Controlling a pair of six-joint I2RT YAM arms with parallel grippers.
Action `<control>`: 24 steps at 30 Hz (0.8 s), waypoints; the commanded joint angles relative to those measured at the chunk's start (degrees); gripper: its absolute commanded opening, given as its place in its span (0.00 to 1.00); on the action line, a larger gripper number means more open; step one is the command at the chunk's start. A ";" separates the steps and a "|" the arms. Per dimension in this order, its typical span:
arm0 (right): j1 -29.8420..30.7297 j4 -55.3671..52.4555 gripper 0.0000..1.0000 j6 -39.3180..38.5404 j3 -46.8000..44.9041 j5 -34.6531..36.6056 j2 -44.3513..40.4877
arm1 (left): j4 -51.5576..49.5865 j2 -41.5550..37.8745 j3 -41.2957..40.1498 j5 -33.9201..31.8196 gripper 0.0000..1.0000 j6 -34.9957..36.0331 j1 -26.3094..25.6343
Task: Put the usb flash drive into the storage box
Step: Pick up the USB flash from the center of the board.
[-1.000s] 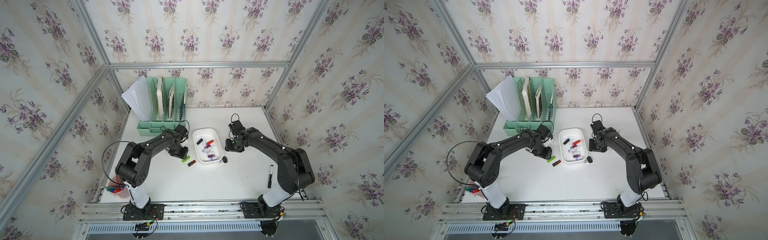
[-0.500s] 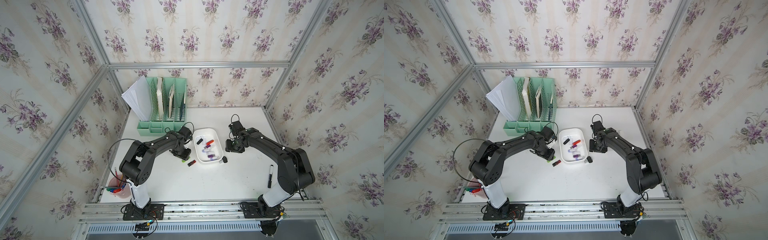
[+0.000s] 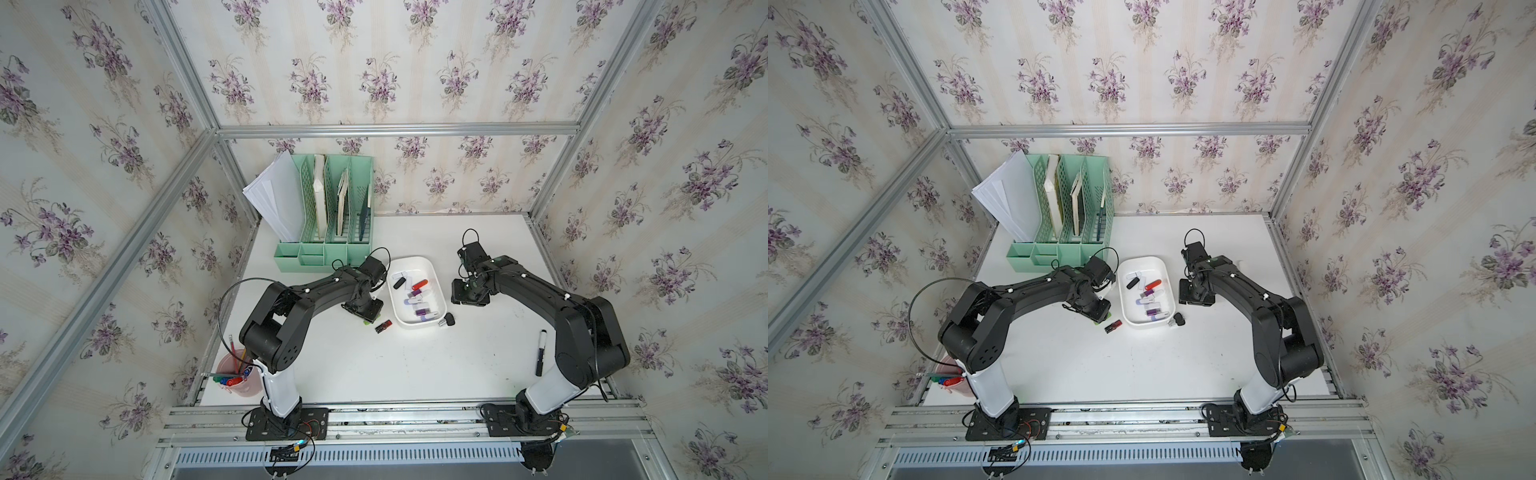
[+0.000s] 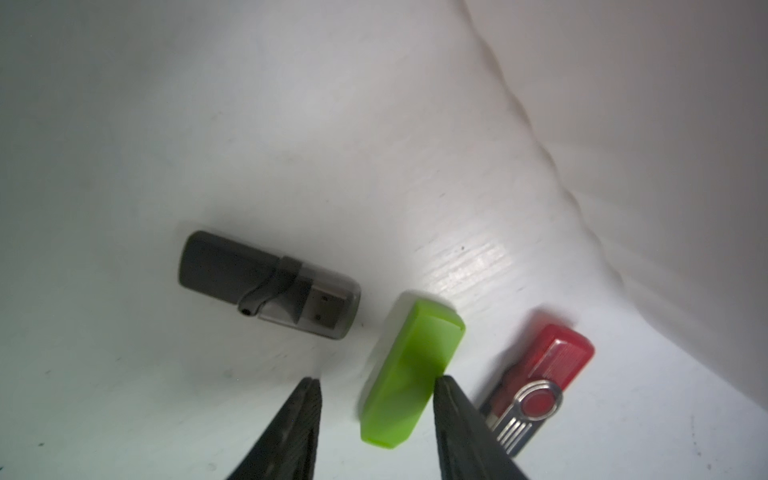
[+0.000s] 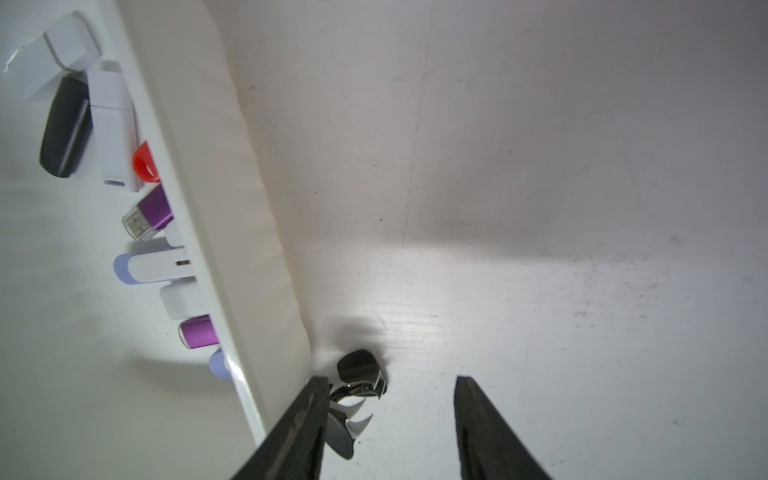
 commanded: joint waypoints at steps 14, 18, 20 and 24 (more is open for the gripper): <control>-0.06 -0.34 0.54 -0.11 -0.43 0.28 -0.44 | 0.39 1.73 -0.50 -0.40 0.38 -1.54 -1.00; -0.11 -0.31 0.54 -0.16 -0.44 0.20 -0.43 | 0.21 2.04 -0.99 -0.39 0.34 -1.67 -1.04; -0.03 -0.32 0.54 -0.16 -0.51 0.20 -0.44 | 0.38 2.04 -1.42 -0.39 0.31 -1.94 -0.99; -0.03 -0.40 0.54 -0.19 -0.53 0.37 -0.49 | 0.48 2.04 -2.10 -0.46 0.26 -2.24 -0.99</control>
